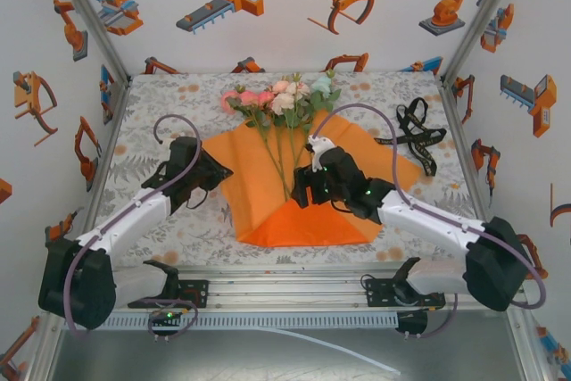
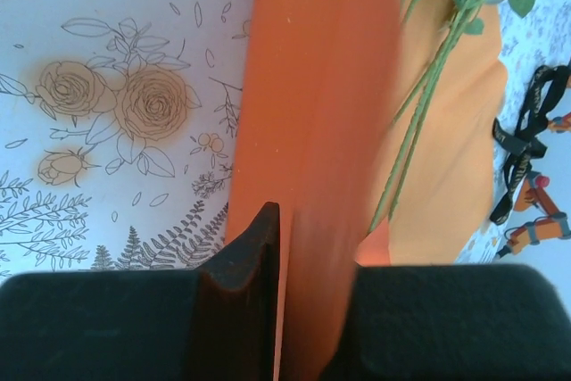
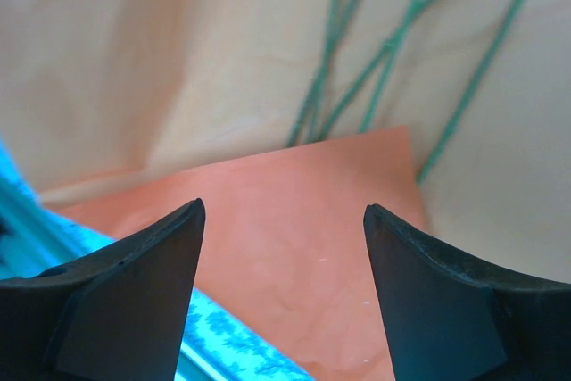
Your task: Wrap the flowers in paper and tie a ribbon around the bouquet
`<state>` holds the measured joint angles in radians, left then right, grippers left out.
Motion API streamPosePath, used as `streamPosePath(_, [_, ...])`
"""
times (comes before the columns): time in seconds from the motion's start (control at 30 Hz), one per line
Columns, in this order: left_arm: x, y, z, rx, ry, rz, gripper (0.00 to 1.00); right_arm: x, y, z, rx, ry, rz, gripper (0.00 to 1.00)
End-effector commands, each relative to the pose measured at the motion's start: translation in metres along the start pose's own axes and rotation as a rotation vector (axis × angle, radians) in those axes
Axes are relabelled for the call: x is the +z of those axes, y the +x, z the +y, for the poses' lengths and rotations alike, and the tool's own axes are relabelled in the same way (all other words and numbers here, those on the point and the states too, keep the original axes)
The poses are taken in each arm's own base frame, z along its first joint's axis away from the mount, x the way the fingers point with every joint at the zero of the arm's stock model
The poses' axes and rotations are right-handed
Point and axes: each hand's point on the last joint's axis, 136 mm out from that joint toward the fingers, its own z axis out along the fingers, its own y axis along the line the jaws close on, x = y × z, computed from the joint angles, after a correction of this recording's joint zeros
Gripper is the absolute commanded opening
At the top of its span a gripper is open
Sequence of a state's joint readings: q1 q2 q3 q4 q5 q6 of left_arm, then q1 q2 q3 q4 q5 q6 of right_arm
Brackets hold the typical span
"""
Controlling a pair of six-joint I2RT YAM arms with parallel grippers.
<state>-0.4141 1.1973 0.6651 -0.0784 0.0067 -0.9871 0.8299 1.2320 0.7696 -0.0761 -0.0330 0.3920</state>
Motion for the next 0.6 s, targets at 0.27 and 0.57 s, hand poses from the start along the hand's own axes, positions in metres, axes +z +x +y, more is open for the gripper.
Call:
streamPosePath(0.27, [0.025, 0.028, -0.093, 0.064, 0.2, 0.084, 0.2, 0.027, 0.043, 0.047, -0.006, -0.24, 0.131, 0.47])
streamPosePath(0.57, [0.059, 0.061, -0.101, 0.087, 0.197, 0.156, 0.42, 0.001, 0.05, 0.077, 0.107, -0.474, 0.086, 0.68])
